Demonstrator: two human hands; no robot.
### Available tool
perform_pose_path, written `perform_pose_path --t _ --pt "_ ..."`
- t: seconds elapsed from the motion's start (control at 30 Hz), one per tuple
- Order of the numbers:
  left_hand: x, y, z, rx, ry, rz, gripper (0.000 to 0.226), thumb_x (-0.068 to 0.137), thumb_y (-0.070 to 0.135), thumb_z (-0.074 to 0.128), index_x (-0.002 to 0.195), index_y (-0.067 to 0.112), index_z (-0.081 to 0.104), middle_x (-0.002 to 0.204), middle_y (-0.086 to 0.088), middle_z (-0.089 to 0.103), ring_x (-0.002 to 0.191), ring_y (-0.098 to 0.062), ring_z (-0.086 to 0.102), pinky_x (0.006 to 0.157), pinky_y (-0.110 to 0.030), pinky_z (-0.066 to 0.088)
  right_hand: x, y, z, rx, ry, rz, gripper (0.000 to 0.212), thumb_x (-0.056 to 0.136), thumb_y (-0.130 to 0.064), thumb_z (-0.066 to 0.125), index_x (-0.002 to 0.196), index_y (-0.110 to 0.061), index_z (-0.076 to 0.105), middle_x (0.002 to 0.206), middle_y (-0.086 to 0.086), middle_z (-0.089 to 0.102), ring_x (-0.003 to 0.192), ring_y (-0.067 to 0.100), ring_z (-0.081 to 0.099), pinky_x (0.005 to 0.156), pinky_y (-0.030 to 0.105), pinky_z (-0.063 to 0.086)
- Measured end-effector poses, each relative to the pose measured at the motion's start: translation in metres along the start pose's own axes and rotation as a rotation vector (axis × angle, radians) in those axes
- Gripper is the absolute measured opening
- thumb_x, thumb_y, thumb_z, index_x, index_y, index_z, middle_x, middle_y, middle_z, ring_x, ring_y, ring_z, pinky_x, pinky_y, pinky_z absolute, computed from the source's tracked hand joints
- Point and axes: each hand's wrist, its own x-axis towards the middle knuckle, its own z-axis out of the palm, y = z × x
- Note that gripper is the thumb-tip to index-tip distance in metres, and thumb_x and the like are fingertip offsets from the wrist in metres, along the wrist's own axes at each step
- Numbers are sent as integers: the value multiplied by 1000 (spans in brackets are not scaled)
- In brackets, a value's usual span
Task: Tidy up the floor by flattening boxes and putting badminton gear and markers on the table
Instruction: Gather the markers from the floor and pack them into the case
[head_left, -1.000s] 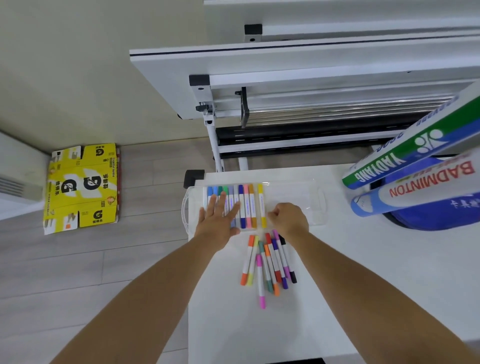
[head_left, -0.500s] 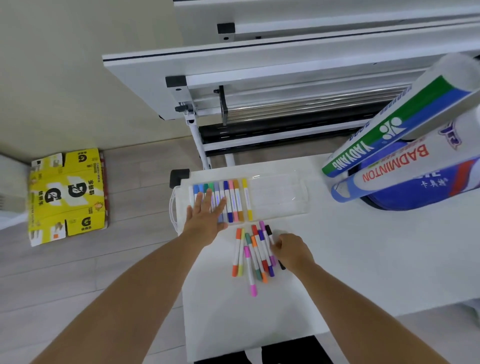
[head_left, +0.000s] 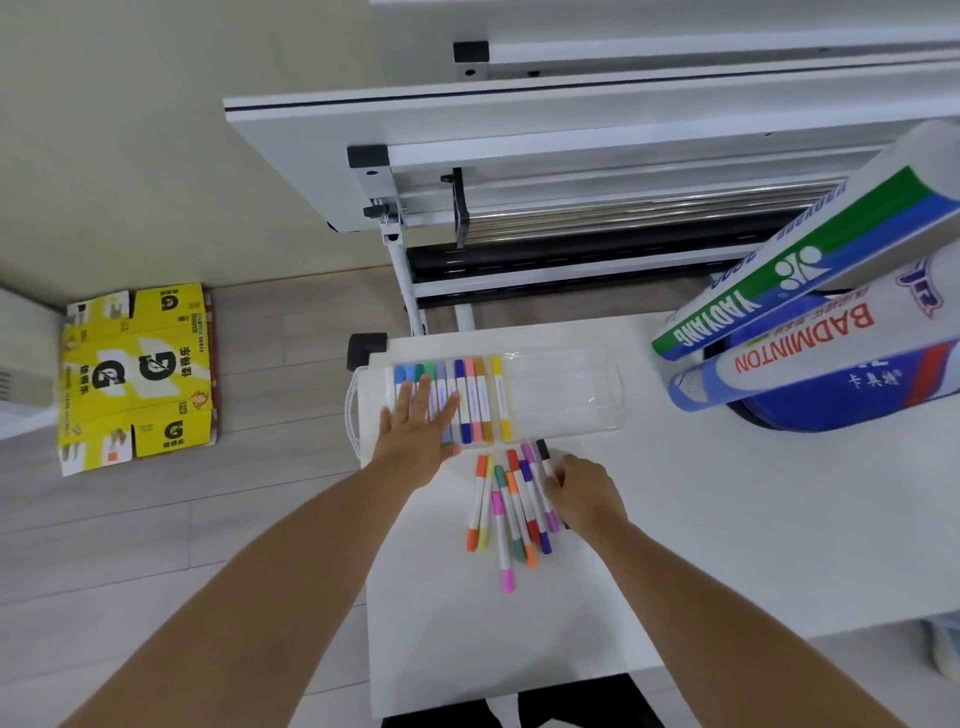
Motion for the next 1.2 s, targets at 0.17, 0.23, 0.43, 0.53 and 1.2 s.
perform_pose_path --t 0.17,0.23,0.43,0.53,1.2 --pt "2 1 1 -2 9 -9 79 97 58 40 154 41 -12 160 -6 -30 145 -32 -28 118 -55 -1 12 -32 -28 285 74 -63 21 95 -28 52 78 -15 55 70 0 59 64 13 58 57 20 45" --pt "2 1 2 6 18 -10 78 97 59 40 154 41 -12 160 -6 -30 145 -32 -28 118 -55 0 22 -45 -37 395 53 -59 20 96 -22 49 81 -10 55 71 1 56 65 14 55 56 19 42" --pt "4 0 6 0 39 -14 78 97 59 40 153 42 -12 159 -5 -31 144 -32 -30 118 -55 -1 57 -65 -43 370 -20 -70 26 100 -22 44 85 -6 58 77 5 57 71 16 54 65 23 40" --pt "6 -1 9 -5 48 -14 78 98 59 39 153 43 -13 159 -4 -32 143 -31 -31 118 -55 -2 72 -70 -42 301 -9 -94 27 101 -21 42 80 -10 54 69 -2 51 70 15 52 59 20 35" --pt "6 -2 11 -14 46 -21 78 98 59 40 153 43 -14 159 -4 -31 144 -30 -31 118 -56 -1 84 -75 -31 287 91 -5 22 90 -33 66 91 -12 59 79 0 58 64 11 52 54 15 34"
